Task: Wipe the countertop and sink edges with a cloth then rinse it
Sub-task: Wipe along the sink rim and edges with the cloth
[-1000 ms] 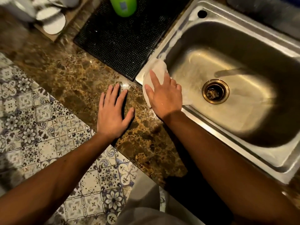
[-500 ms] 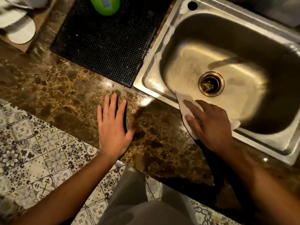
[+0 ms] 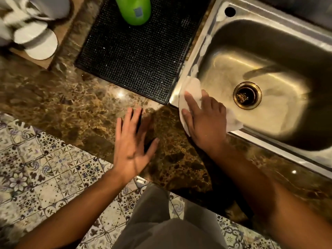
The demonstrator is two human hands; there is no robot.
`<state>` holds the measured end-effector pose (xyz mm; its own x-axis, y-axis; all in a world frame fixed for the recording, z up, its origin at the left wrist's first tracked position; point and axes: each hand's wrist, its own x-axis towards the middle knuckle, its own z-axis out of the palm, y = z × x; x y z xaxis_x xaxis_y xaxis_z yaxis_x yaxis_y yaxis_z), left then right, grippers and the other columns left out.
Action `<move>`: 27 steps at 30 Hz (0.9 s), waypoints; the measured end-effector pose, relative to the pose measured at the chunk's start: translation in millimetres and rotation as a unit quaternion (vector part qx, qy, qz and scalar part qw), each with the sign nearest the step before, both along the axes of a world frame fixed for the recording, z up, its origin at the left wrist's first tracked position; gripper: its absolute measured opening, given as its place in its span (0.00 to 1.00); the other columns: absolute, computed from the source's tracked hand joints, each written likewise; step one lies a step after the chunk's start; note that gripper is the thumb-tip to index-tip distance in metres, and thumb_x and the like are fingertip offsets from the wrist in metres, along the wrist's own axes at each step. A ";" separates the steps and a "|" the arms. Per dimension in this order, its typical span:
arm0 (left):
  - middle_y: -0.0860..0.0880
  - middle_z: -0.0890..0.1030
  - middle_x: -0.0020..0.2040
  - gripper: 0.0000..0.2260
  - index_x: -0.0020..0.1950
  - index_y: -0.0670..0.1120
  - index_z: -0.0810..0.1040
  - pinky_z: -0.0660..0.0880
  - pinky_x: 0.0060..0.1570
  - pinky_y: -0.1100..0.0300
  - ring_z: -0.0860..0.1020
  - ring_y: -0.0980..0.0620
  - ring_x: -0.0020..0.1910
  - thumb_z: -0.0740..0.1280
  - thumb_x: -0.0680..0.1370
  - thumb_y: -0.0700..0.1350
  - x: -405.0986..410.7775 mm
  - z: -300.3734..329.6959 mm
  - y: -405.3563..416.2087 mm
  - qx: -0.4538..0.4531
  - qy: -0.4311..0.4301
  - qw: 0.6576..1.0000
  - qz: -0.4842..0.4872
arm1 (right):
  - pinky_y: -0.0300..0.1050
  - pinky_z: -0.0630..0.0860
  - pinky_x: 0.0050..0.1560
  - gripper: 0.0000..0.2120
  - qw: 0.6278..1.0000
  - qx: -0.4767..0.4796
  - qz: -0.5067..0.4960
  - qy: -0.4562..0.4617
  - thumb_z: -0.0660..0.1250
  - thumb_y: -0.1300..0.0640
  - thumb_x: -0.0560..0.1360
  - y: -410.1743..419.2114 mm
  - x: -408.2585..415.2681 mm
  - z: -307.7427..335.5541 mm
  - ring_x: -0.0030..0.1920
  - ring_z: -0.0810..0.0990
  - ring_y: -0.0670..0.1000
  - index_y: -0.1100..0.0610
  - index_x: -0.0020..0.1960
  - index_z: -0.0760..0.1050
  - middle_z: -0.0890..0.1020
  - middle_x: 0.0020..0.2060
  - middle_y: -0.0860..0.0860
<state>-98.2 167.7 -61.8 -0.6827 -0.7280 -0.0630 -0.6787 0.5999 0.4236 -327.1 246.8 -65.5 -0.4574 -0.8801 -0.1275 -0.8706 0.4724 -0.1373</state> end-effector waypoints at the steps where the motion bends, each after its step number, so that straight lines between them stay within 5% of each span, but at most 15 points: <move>1: 0.45 0.53 0.85 0.34 0.82 0.45 0.63 0.45 0.82 0.40 0.48 0.43 0.85 0.64 0.81 0.61 1.6 -0.8 -4.3 0.007 -0.006 1.000 0.002 | 0.59 0.68 0.64 0.26 1.000 -0.001 -0.014 0.004 0.49 0.41 0.86 -4.3 3.0 -0.3 0.66 0.73 0.64 0.47 0.80 0.63 0.70 0.74 0.62; 11: 0.40 0.55 0.85 0.32 0.81 0.45 0.67 0.51 0.80 0.35 0.50 0.39 0.84 0.59 0.82 0.63 3.2 -11.7 -5.8 -0.053 -0.053 0.997 -0.015 | 0.58 0.71 0.63 0.31 0.978 -0.009 -0.207 -0.035 0.50 0.42 0.84 -76.6 22.5 -1.8 0.64 0.75 0.63 0.56 0.83 0.57 0.72 0.73 0.61; 17: 0.40 0.53 0.85 0.34 0.82 0.44 0.64 0.50 0.81 0.36 0.49 0.40 0.85 0.55 0.82 0.64 1.4 -9.3 -4.9 -0.052 -0.065 0.996 -0.015 | 0.50 0.78 0.35 0.30 0.957 -0.066 -0.277 -0.050 0.56 0.42 0.80 -115.1 0.3 -14.8 0.37 0.82 0.57 0.62 0.71 0.76 0.83 0.44 0.58; 19: 0.40 0.53 0.85 0.34 0.82 0.45 0.63 0.50 0.81 0.36 0.48 0.40 0.85 0.55 0.82 0.64 1.4 -10.3 -4.6 -0.055 -0.069 0.996 -0.016 | 0.51 0.79 0.37 0.33 0.961 -0.067 -0.264 -0.052 0.53 0.40 0.81 -113.8 -0.6 -15.1 0.39 0.83 0.58 0.62 0.74 0.73 0.83 0.47 0.59; 23: 0.40 0.54 0.85 0.34 0.82 0.45 0.64 0.50 0.81 0.36 0.48 0.41 0.85 0.55 0.82 0.65 1.3 -12.7 -3.7 -0.056 -0.080 0.995 -0.013 | 0.54 0.75 0.57 0.38 0.973 -0.021 -0.223 -0.047 0.40 0.38 0.81 -96.9 2.1 -13.5 0.59 0.80 0.60 0.59 0.83 0.55 0.75 0.69 0.61; 27: 0.41 0.53 0.85 0.34 0.83 0.45 0.62 0.50 0.80 0.36 0.48 0.41 0.85 0.53 0.83 0.65 0.2 -13.8 -4.1 -0.066 -0.098 0.993 -0.009 | 0.57 0.71 0.64 0.37 0.986 -0.007 -0.167 -0.030 0.42 0.39 0.81 -76.0 15.1 -5.6 0.66 0.75 0.63 0.60 0.82 0.58 0.69 0.75 0.65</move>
